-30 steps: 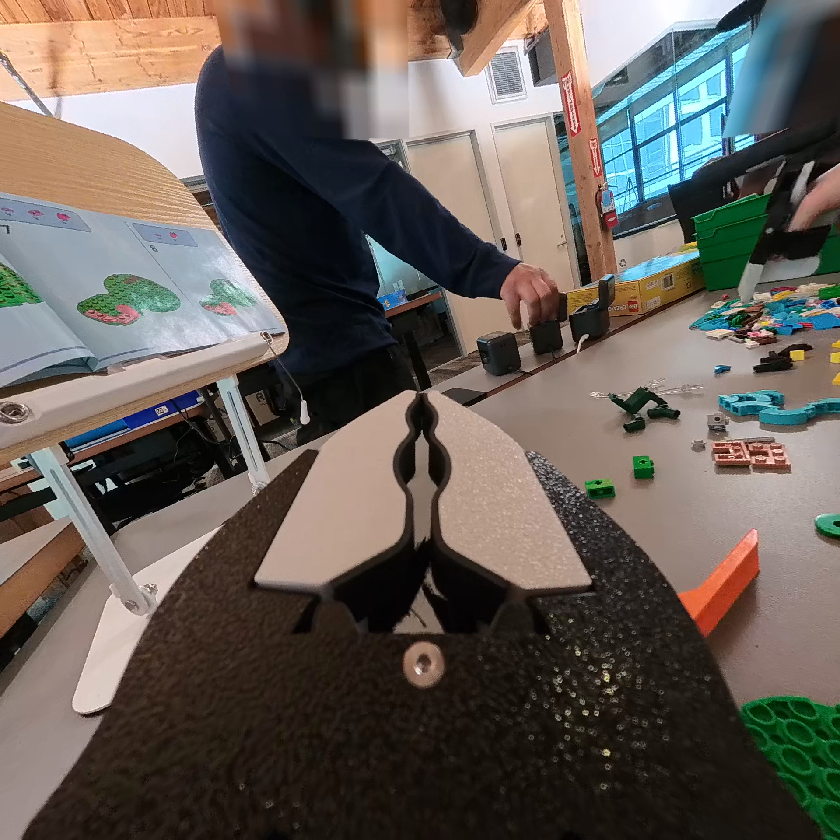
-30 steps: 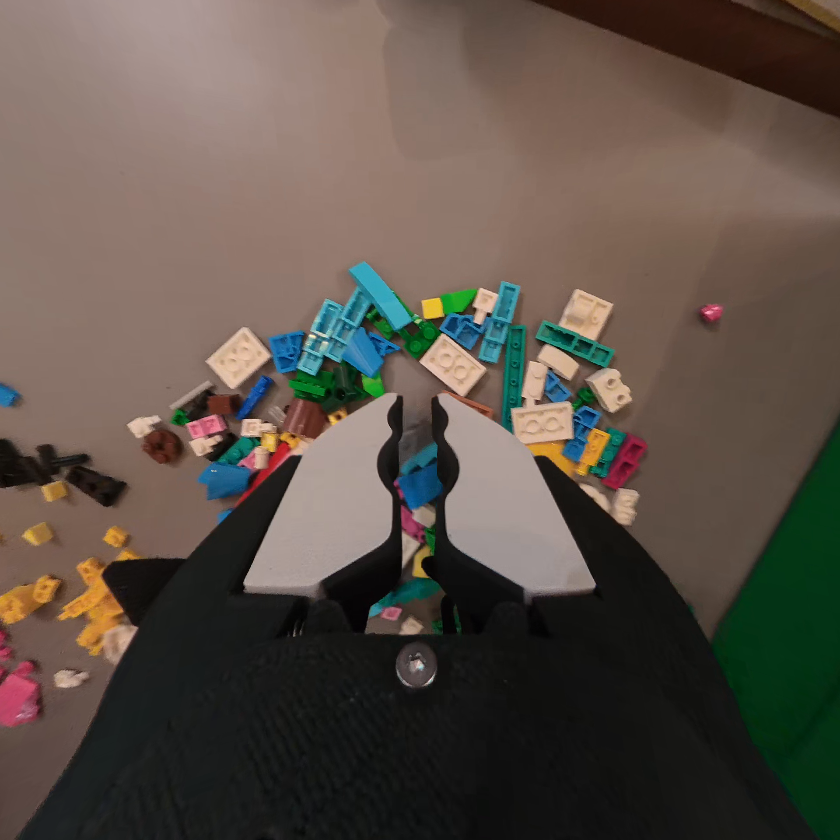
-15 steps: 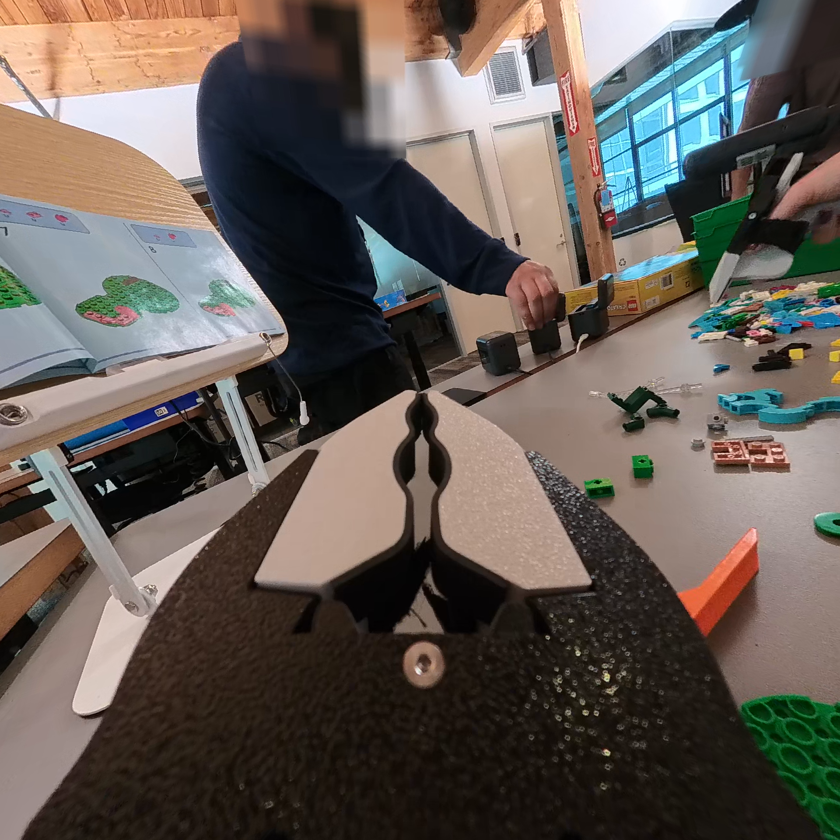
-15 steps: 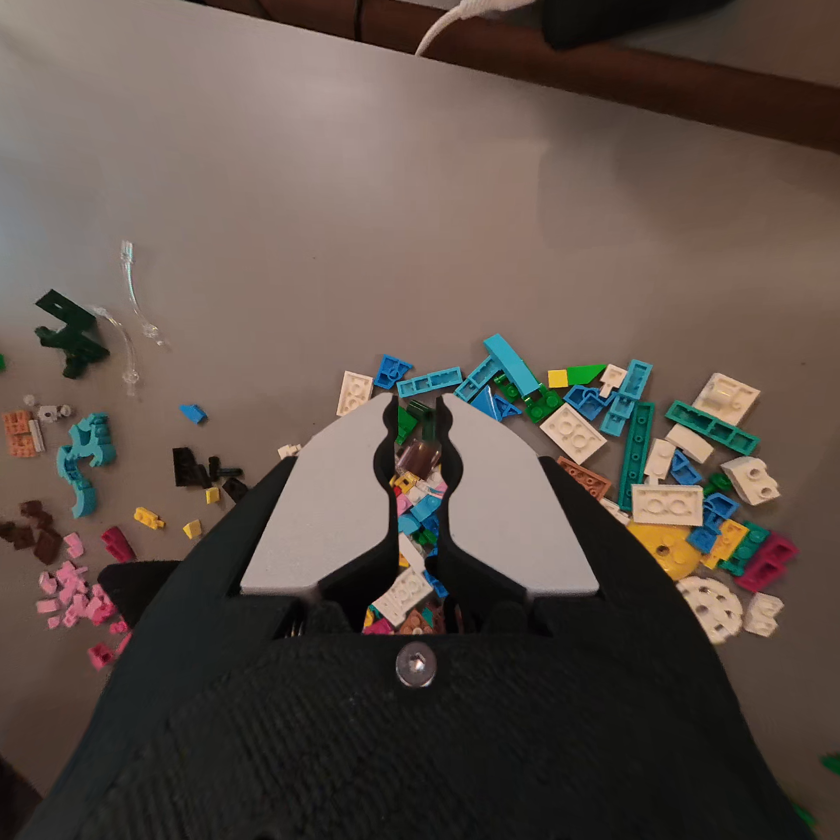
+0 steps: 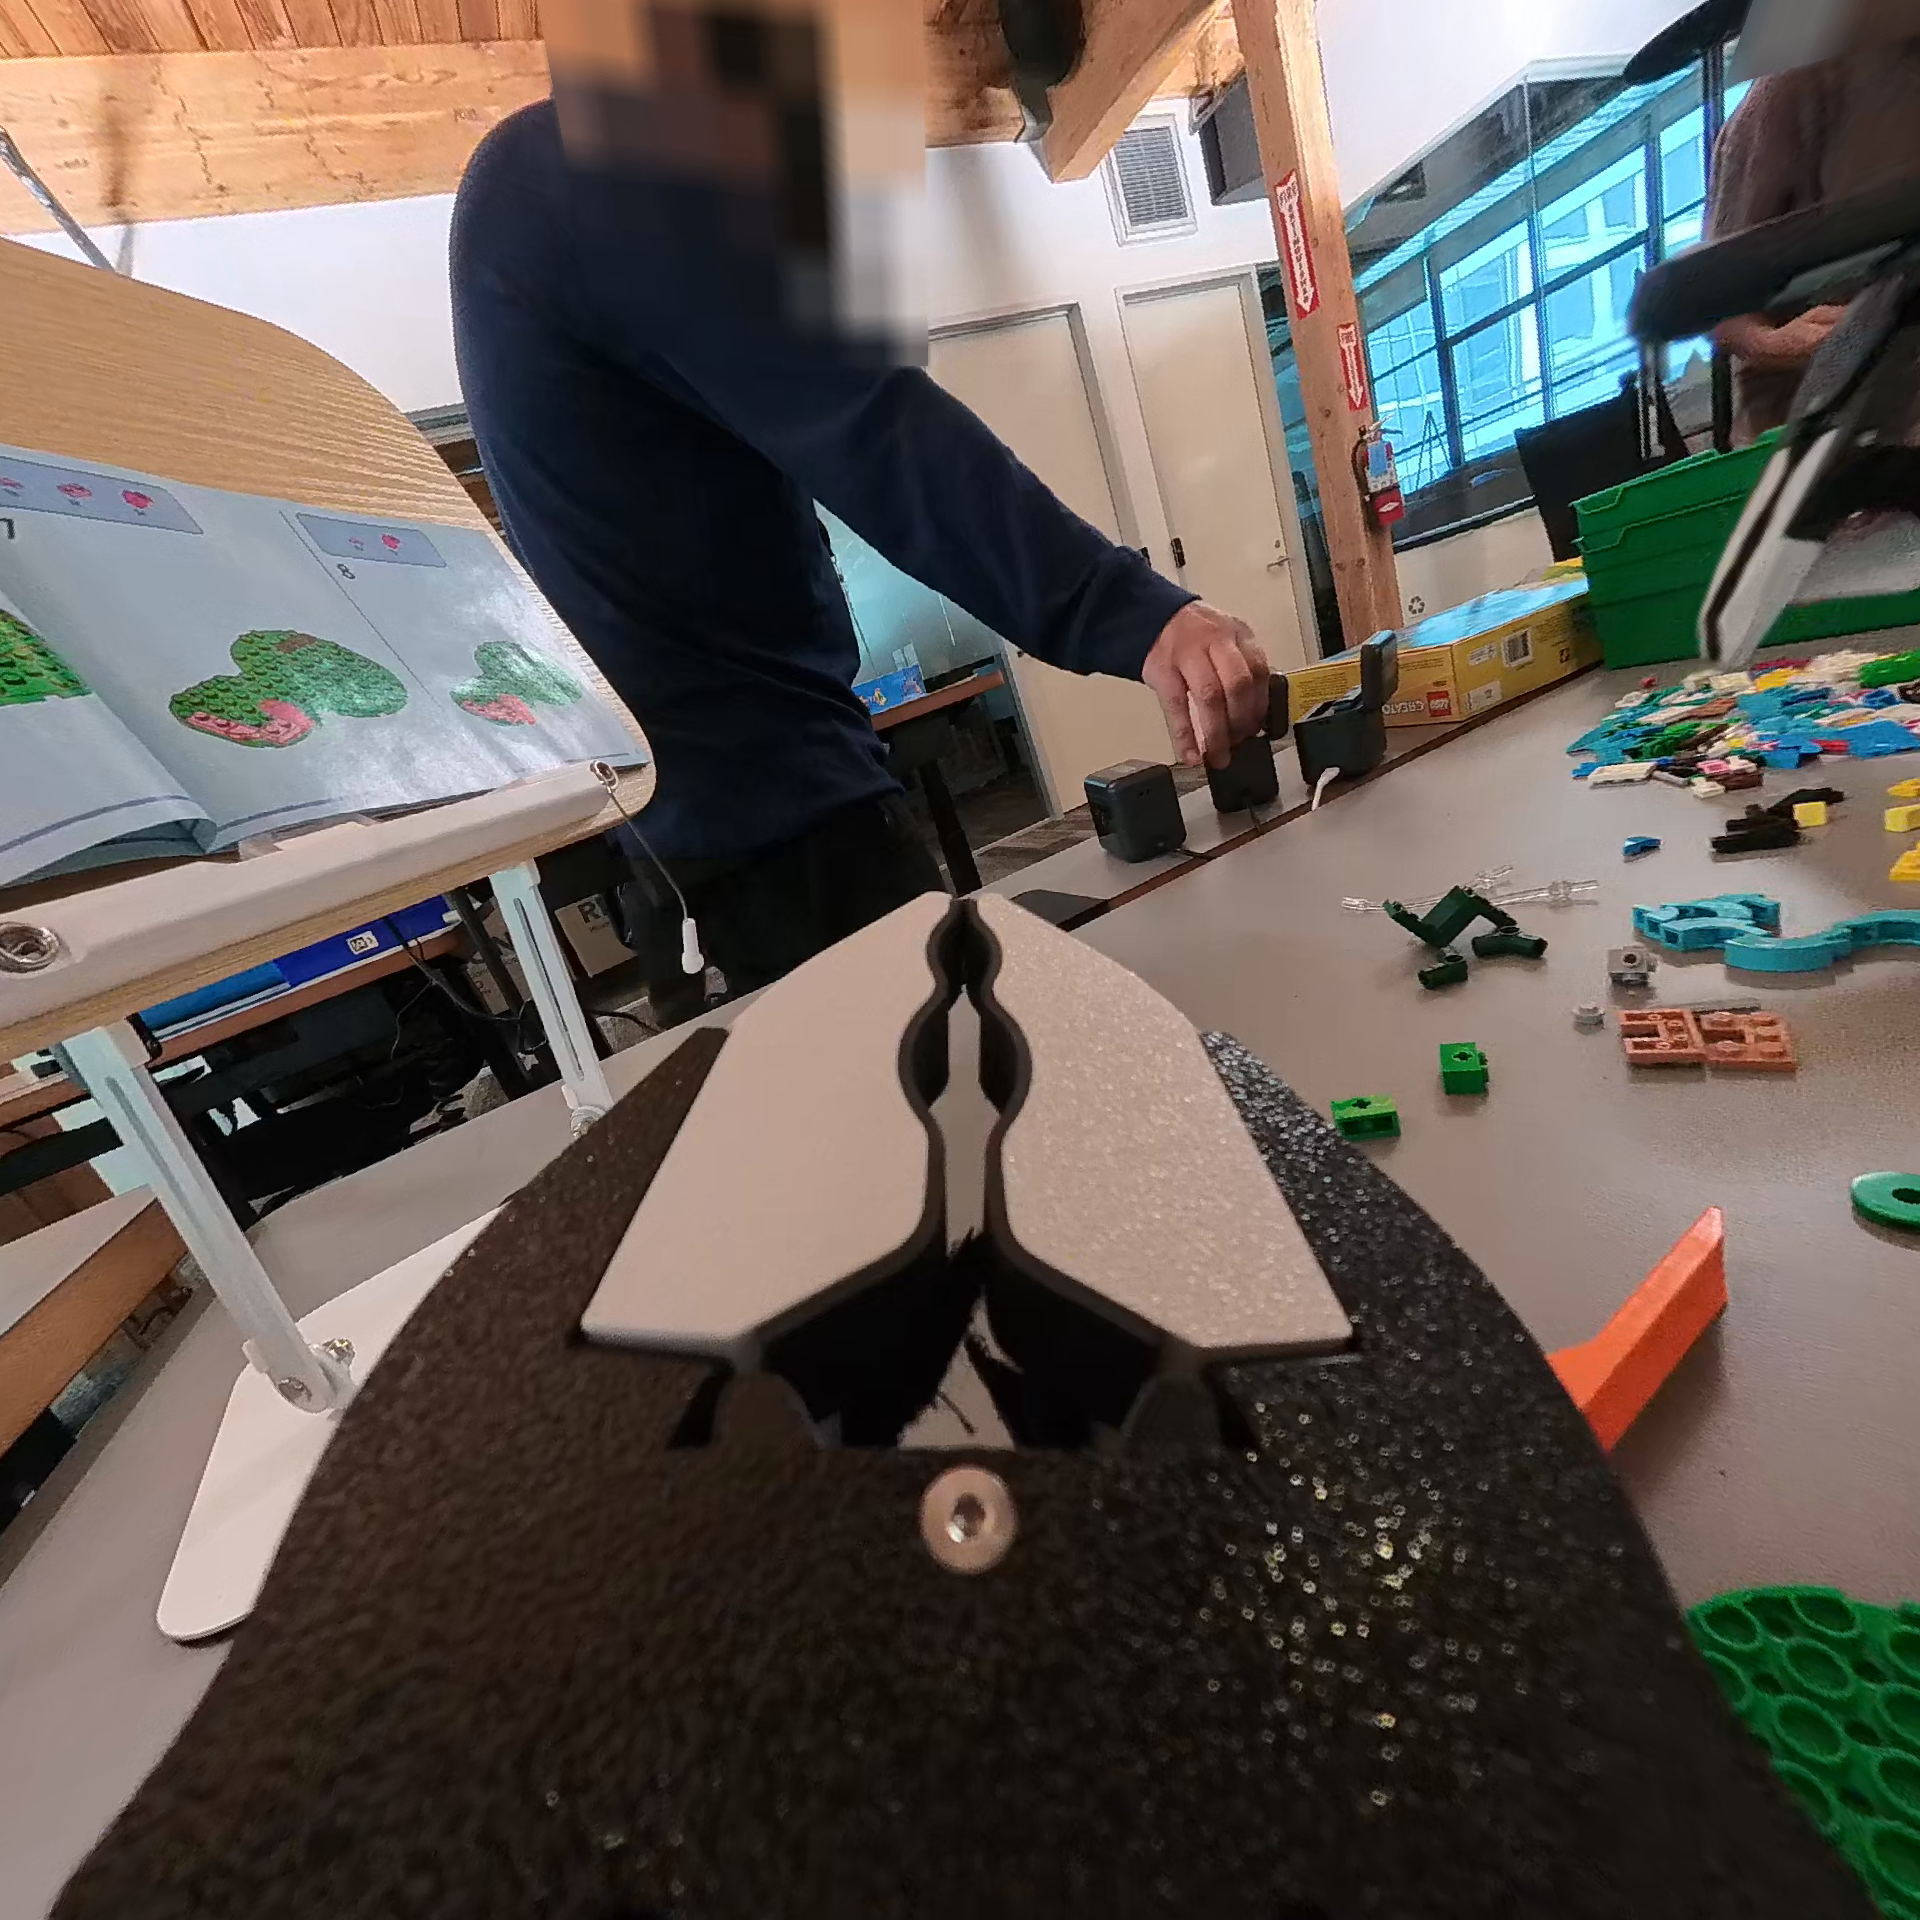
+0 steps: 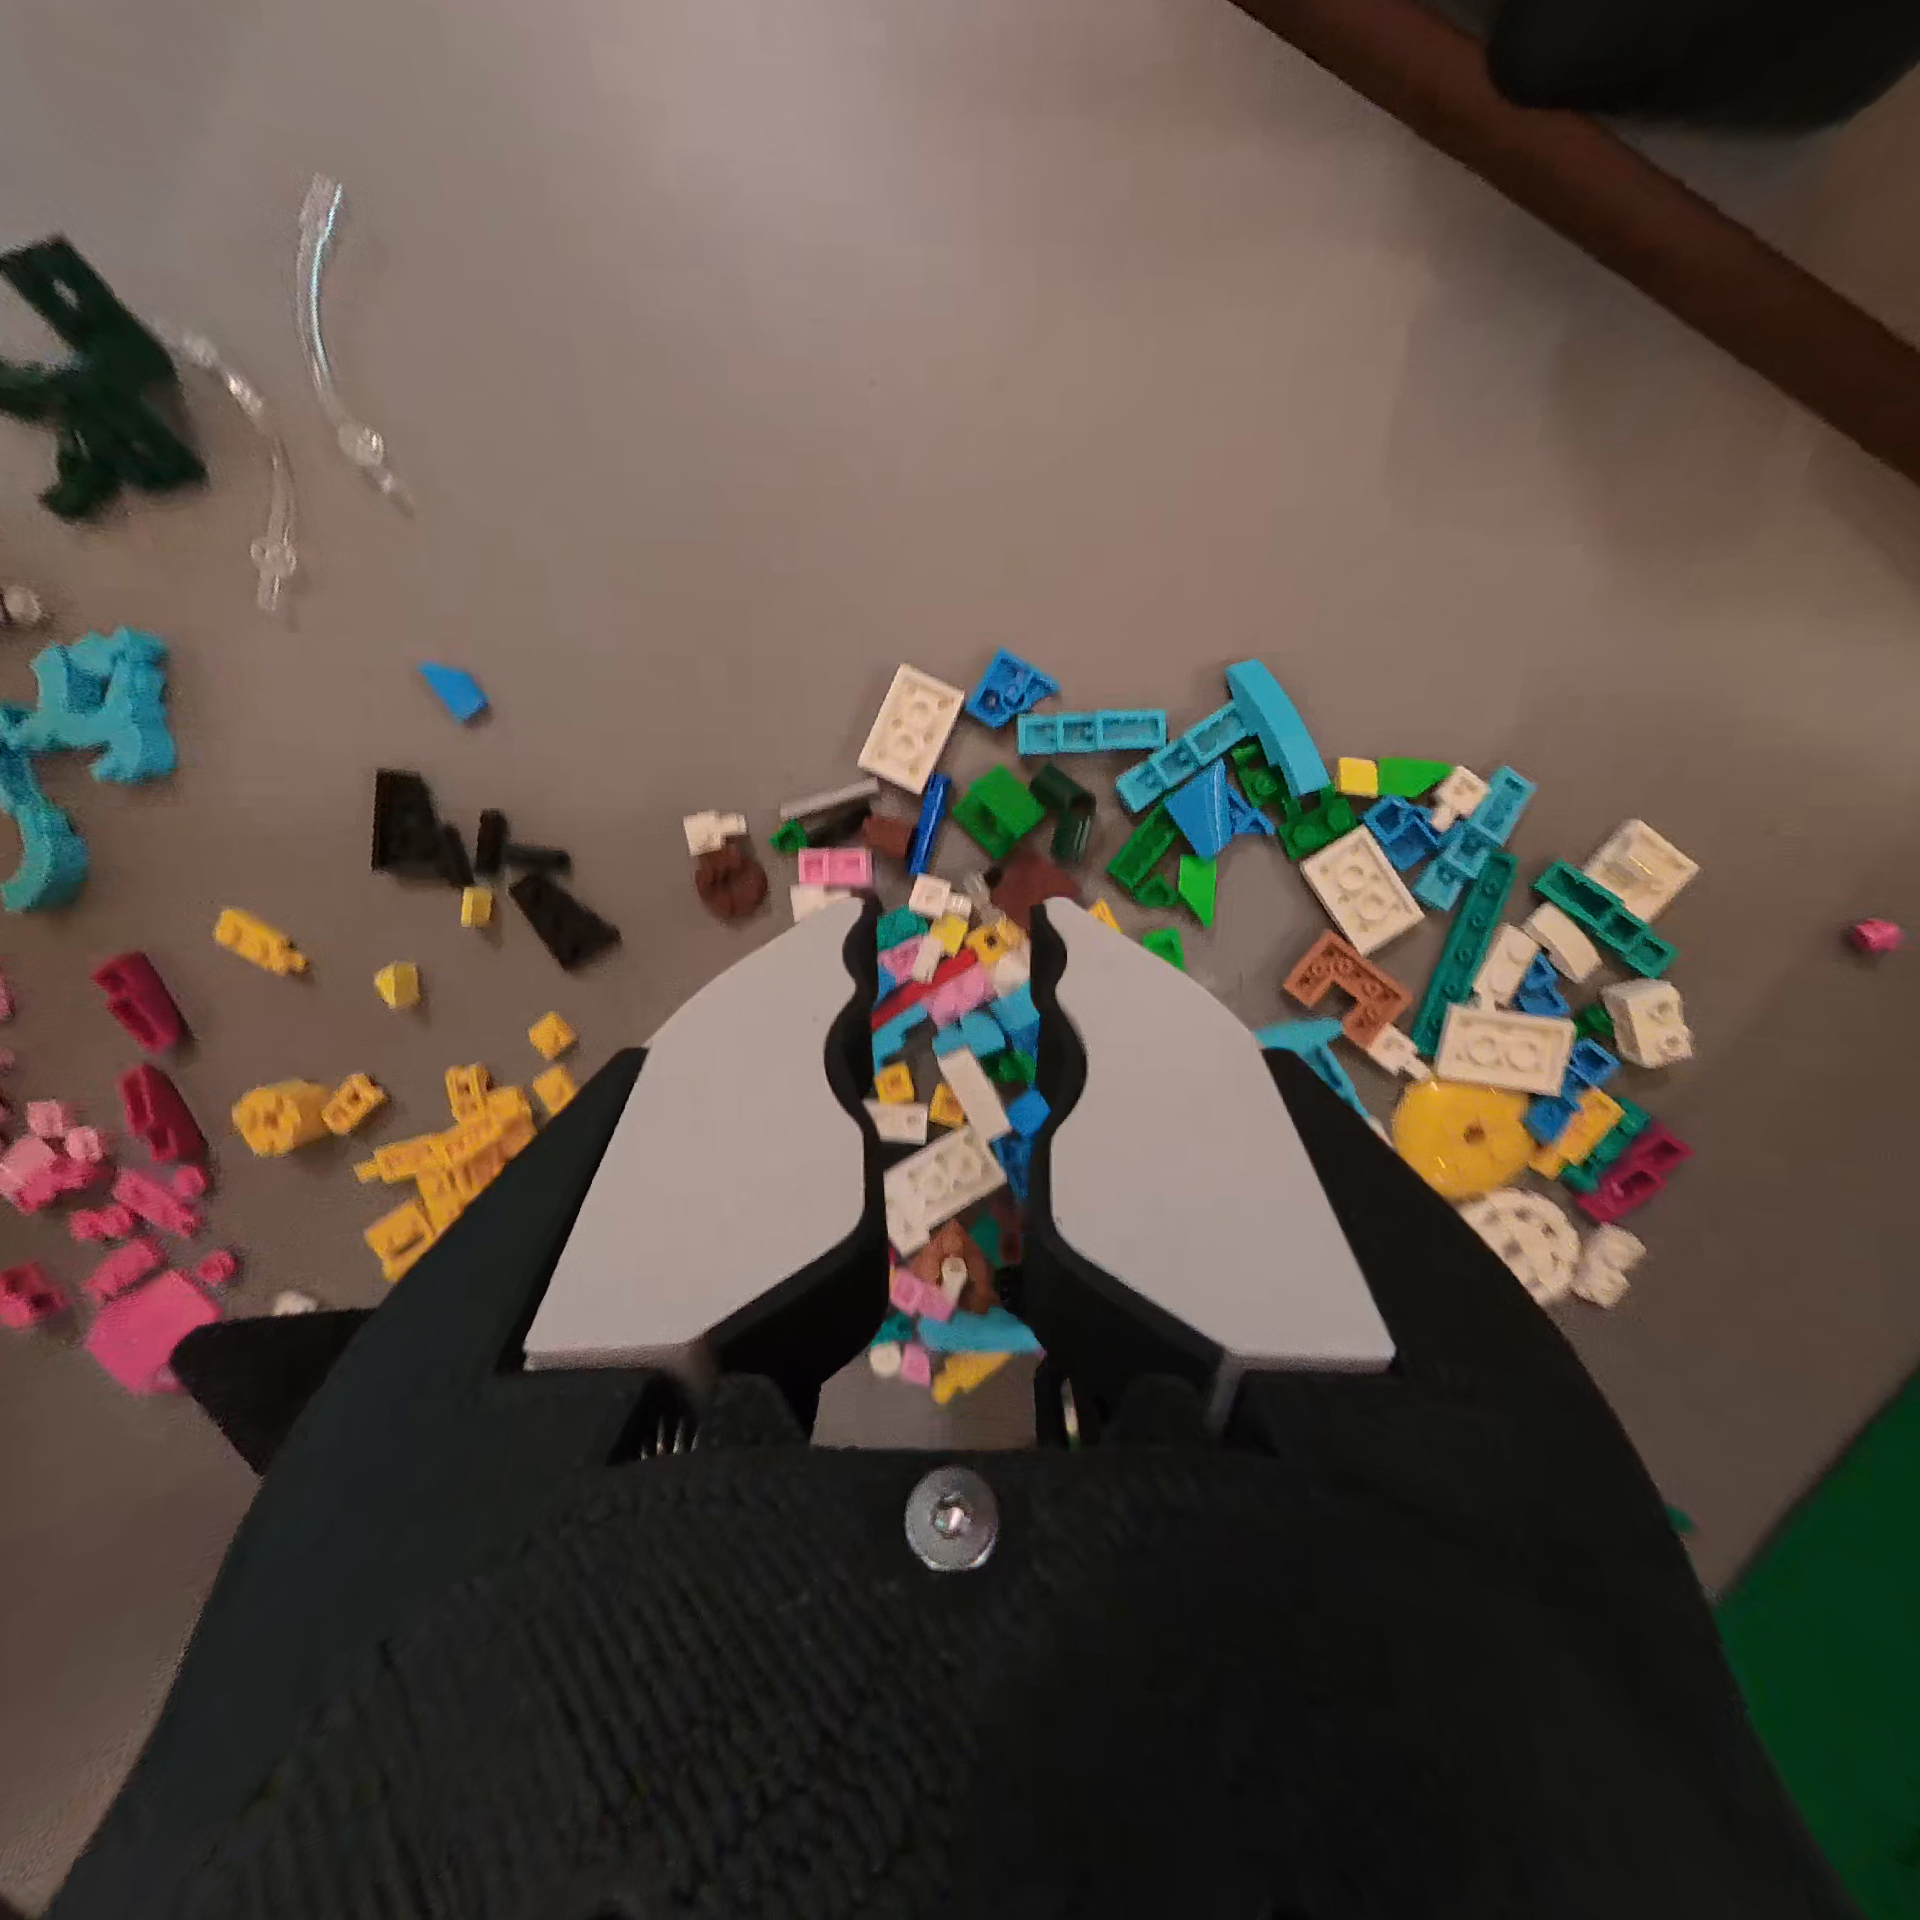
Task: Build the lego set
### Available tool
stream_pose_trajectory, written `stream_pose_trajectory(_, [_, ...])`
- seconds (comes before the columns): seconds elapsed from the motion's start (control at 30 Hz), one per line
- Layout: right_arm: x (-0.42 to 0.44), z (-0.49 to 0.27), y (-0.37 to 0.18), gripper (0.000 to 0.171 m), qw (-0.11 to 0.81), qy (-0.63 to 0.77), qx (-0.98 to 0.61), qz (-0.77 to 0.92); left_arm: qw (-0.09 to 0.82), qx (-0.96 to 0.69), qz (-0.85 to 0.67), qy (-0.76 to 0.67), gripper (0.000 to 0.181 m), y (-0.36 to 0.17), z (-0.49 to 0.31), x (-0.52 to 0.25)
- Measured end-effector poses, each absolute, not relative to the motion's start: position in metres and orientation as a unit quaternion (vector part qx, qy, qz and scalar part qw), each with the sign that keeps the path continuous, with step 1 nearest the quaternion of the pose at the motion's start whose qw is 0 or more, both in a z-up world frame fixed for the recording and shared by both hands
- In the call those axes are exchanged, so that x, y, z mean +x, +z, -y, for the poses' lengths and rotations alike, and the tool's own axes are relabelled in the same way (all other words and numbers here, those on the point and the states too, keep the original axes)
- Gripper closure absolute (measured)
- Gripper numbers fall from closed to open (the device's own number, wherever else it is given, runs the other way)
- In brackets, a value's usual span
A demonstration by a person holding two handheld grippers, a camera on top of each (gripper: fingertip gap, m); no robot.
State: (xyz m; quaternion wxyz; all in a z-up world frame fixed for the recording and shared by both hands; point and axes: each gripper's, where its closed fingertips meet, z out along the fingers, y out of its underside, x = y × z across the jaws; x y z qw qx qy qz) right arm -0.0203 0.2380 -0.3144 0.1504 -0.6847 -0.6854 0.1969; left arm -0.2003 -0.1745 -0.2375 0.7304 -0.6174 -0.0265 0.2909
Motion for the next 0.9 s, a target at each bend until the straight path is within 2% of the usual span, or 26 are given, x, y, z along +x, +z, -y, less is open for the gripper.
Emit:
stream_pose_trajectory(0.17, [0.038,-0.253,-0.308,0.144,0.201,0.146,-0.674,0.696,0.730,-0.618,0.026,0.291,0.181,-0.238,0.174,-0.200])
stream_pose_trajectory(0.47, [0.131,-0.280,-0.342,0.136,0.133,0.117,-0.720,0.672,0.728,-0.619,0.024,0.294,0.181,-0.238,0.174,-0.200])
stream_pose_trajectory(0.7, [0.129,-0.284,-0.346,0.135,0.157,0.141,-0.703,0.679,0.728,-0.619,0.024,0.294,0.181,-0.238,0.173,-0.200])
stream_pose_trajectory(0.9, [0.104,-0.313,-0.338,0.137,0.227,0.131,-0.716,0.647,0.728,-0.620,0.023,0.293,0.181,-0.238,0.173,-0.200])
